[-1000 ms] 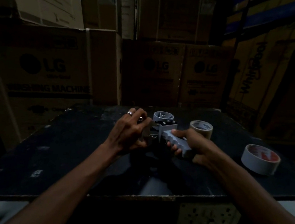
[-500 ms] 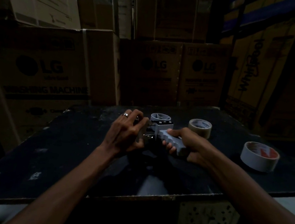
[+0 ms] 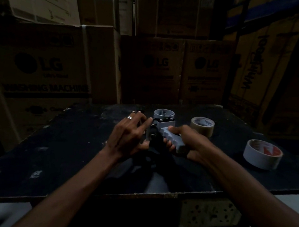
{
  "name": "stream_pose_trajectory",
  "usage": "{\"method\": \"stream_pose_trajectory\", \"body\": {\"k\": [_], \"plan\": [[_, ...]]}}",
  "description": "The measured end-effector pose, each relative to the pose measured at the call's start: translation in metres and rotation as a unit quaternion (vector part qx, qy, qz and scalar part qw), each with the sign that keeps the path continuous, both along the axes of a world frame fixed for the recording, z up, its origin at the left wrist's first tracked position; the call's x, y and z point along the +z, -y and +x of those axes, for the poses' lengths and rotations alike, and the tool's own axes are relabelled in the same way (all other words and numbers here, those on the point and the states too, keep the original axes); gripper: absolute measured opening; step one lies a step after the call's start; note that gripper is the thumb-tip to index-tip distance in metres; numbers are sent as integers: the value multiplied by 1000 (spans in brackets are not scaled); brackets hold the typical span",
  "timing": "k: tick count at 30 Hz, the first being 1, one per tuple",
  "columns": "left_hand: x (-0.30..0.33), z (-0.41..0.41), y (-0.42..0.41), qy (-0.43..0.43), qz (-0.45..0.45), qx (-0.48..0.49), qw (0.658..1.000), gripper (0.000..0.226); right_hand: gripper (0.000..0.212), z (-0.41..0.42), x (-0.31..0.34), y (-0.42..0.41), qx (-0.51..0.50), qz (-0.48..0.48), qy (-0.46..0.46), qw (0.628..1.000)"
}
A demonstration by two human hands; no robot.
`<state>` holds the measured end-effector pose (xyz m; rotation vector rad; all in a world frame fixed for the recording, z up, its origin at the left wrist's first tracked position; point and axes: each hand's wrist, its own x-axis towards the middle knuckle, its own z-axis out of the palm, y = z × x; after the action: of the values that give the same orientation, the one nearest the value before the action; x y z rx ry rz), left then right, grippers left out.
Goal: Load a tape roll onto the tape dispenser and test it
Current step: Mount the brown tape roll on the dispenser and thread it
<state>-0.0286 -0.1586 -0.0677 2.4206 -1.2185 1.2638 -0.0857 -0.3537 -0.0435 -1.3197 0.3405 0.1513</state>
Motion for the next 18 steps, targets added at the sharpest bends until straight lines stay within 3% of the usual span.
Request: {"method": "stream_pose_trajectory", "body": {"k": [8,11,14,18], "plan": [[-6,9,-13,-17,-14,8,1000,73,26,4,-10,-2,-16,-21,1,1000],[-5,14,-24,-85,-71,-54,992,77,22,2,-11,0,-18,-27,3,999],[-5,22,-30,-166,-154,-110,968,77,20,-2,-14,2,-22,-22,4,1000],[-11,34,-29,-333,-309,-96,886,60,19,-8,-20,1,-20,-22,0,1000]]}}
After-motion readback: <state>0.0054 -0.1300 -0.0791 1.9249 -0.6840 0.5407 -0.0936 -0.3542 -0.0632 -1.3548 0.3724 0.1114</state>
